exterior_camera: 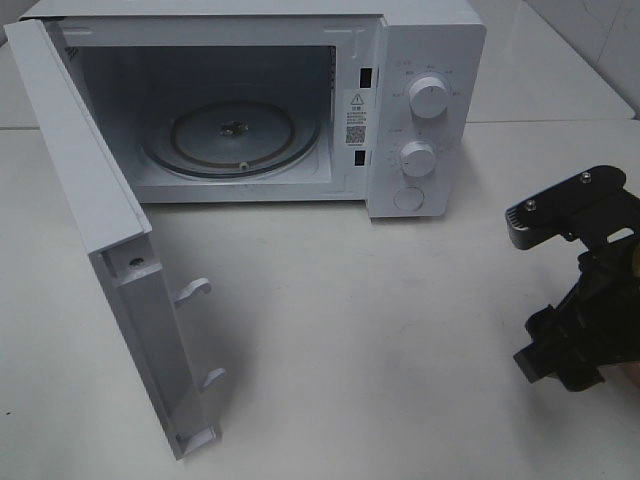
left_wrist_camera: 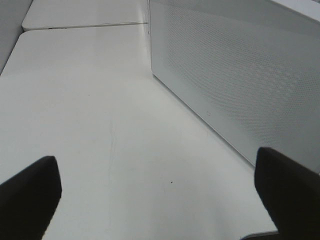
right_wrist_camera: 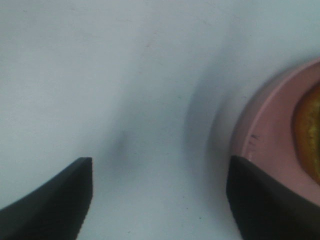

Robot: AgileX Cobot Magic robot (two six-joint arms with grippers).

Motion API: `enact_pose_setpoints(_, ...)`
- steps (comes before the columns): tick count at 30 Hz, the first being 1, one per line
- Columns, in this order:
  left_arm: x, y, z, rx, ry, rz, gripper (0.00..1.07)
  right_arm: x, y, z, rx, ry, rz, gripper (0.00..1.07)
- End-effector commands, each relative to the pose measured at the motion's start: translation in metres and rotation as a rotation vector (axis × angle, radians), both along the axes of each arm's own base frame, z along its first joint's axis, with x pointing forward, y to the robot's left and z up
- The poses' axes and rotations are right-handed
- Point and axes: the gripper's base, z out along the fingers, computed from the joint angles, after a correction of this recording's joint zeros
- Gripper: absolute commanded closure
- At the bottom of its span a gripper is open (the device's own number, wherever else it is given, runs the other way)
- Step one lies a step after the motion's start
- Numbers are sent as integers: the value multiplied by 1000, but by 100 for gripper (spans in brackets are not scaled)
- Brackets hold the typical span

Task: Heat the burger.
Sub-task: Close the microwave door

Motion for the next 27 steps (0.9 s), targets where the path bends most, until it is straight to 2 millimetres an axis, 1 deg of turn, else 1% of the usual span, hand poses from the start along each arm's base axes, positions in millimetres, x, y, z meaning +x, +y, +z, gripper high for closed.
enact_pose_setpoints(1,-3,0,0,-7,-27,7,6,-5,3,9,52,12,59,26)
enact_pose_setpoints(2,-3,0,0,-7,-27,7,6,-8,5,16,94,8,86,23)
enact_pose_setpoints(3,-3,0,0,-7,-27,7,6,-8,5,16,94,8,86,23)
enact_pose_setpoints(5,-3,0,0,-7,-27,7,6,-13,7,27,139,13,109,24)
enact_pose_setpoints(6,-3,0,0,-7,-27,7,6,-13,7,27,139,13,109,24)
enact_pose_setpoints(8,-3,0,0,-7,-27,7,6,-18,6,40,150,27,115,25)
enact_pose_setpoints(9,-3,0,0,-7,-27,7,6,-18,6,40,150,27,115,25)
enact_pose_setpoints(10,-3,0,0,-7,-27,7,6,-21,4,49,150,38,104,25)
enact_pose_setpoints(11,-3,0,0,-7,-27,7,6,-21,4,49,150,38,104,25)
enact_pose_setpoints(12,-3,0,0,-7,-27,7,6,-25,1,58,140,47,94,26)
enact_pose_setpoints(13,-3,0,0,-7,-27,7,6,-28,0,63,138,47,91,26)
enact_pose_setpoints(14,-3,0,0,-7,-27,7,6,-28,0,63,138,47,91,26)
enact_pose_setpoints(15,-3,0,0,-7,-27,7,6,-32,-3,72,140,38,85,27)
enact_pose_setpoints(16,-3,0,0,-7,-27,7,6,-32,-3,72,140,38,85,27)
enact_pose_setpoints(18,-3,0,0,-7,-27,7,6,-40,-9,84,149,18,78,27)
enact_pose_setpoints(19,-3,0,0,-7,-27,7,6,-40,-9,84,149,18,78,27)
enact_pose_setpoints(21,-3,0,0,-7,-27,7,6,-53,-18,94,152,-2,85,29)
enact_pose_setpoints(24,-3,0,0,-7,-27,7,6,-58,-21,96,153,-6,83,29)
enact_pose_setpoints(26,-3,0,0,-7,-27,7,6,-73,-30,105,165,-30,76,30)
enact_pose_setpoints(27,-3,0,0,-7,-27,7,6,-73,-30,105,165,-30,76,30)
